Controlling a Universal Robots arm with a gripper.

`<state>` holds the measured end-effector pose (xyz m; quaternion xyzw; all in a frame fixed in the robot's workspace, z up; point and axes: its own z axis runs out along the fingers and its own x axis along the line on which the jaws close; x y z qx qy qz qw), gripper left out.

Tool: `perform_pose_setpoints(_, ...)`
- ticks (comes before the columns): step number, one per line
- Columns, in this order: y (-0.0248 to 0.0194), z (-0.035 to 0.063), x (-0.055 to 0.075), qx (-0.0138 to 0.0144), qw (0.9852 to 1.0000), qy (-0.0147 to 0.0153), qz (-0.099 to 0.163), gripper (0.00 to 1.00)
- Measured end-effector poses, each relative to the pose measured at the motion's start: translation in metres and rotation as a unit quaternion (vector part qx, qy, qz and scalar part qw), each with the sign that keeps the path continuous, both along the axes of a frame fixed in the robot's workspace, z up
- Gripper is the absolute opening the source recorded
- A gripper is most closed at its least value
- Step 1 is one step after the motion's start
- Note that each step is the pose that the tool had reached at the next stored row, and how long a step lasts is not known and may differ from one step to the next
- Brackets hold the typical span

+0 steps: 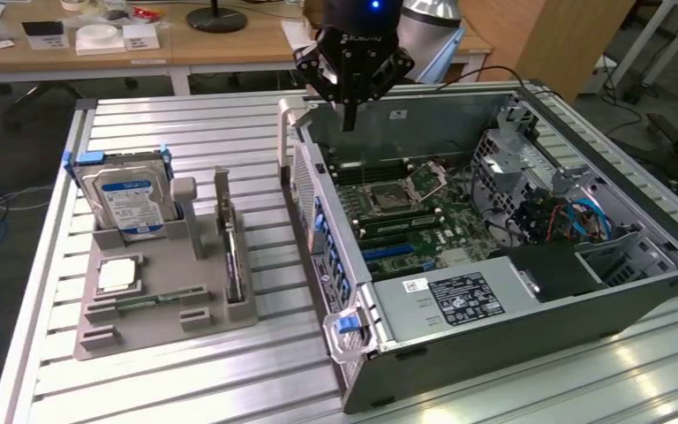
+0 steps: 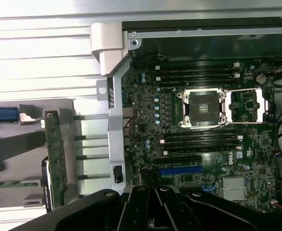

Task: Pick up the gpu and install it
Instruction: 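Reach for the gpu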

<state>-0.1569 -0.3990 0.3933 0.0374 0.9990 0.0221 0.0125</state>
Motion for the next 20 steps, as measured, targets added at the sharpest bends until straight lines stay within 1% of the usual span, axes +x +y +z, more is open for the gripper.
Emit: perform_pose_setpoints(20,0.0000,0.0000,-0.025,0.0000,1.0000,0.0000,0.000,0.10)
